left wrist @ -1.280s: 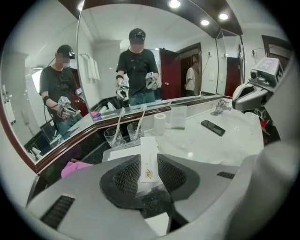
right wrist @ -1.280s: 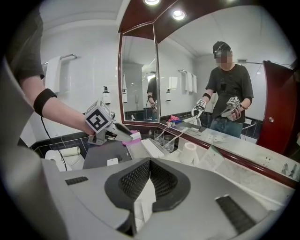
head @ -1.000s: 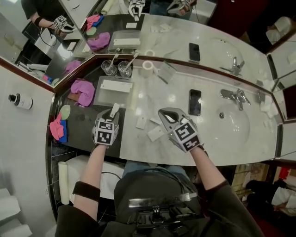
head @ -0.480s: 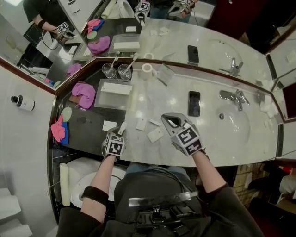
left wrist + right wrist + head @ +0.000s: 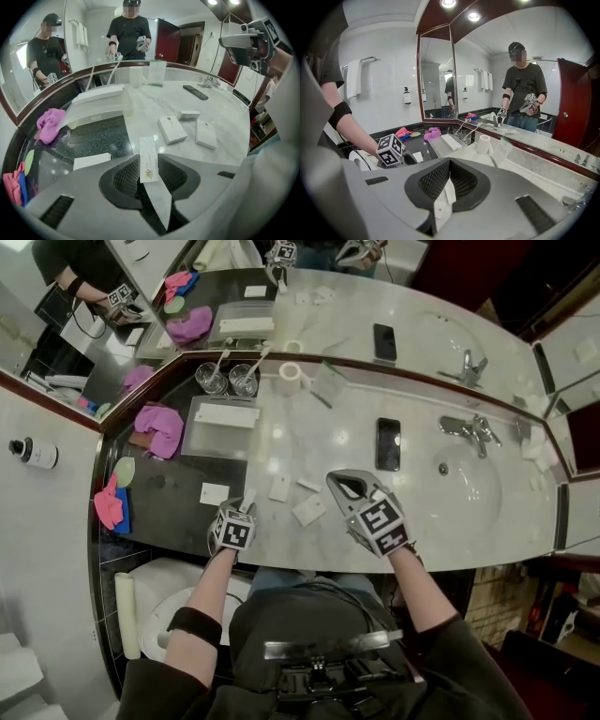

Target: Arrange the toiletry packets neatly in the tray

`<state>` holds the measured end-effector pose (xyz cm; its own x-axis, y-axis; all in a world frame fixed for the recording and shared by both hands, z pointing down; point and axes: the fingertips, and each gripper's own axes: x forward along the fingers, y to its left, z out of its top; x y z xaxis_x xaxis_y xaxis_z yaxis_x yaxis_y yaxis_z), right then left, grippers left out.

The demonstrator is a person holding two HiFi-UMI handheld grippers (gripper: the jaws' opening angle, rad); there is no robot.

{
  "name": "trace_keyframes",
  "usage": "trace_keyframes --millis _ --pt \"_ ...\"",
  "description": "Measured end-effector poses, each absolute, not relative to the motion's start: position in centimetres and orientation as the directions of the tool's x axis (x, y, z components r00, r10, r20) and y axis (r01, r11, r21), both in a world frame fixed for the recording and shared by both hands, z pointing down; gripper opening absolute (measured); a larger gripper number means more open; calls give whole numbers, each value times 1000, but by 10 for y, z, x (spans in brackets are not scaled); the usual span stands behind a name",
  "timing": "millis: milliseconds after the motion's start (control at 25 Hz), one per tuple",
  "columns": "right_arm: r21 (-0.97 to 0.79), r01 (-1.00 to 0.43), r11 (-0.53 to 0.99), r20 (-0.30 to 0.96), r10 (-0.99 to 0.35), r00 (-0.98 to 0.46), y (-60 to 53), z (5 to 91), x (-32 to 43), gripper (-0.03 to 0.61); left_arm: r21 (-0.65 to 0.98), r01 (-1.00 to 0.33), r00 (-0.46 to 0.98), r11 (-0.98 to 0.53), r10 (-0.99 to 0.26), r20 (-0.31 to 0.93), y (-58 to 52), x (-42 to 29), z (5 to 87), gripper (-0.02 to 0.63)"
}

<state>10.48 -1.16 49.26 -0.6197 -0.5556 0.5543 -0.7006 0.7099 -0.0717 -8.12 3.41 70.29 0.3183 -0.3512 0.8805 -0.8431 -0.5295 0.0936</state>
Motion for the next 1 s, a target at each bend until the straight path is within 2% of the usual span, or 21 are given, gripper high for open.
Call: trace_keyframes --millis 40,120,200,400,680,760,840,920,1000 --pt "-71 -703 707 556 -557 -617 -12 493 106 15 100 -841 326 -531 -350 878 34 -80 705 124" --pt "-72 -708 703 559 -559 -612 -13 494 109 15 114 -839 337 -533 -343 877 34 -77 706 195" --pt "-72 -711 699 561 -561 -608 -14 495 110 15 112 -839 331 -532 -336 882 34 -78 706 233" --pt "-81 -715 695 562 -560 -608 -15 499 112 15 100 -839 336 -534 -366 868 29 -79 698 233" --pt "-85 -712 697 554 -561 -615 -20 499 110 15 69 -844 374 -531 -492 786 3 -80 639 232" --pt "-82 -711 699 549 -564 -617 -22 497 110 15 49 -844 390 -534 -549 739 -3 -82 612 190" --pt "-80 -709 701 541 -566 -621 -24 493 109 15 20 -842 405 -538 -608 683 -9 -85 583 94" --pt "-80 -707 703 533 -569 -626 -27 489 109 15 -9 -841 416 -540 -659 627 -13 -91 557 35" --pt "-82 -706 704 523 -573 -631 -30 485 107 15 -18 -843 428 -537 -692 582 -14 -97 532 2"
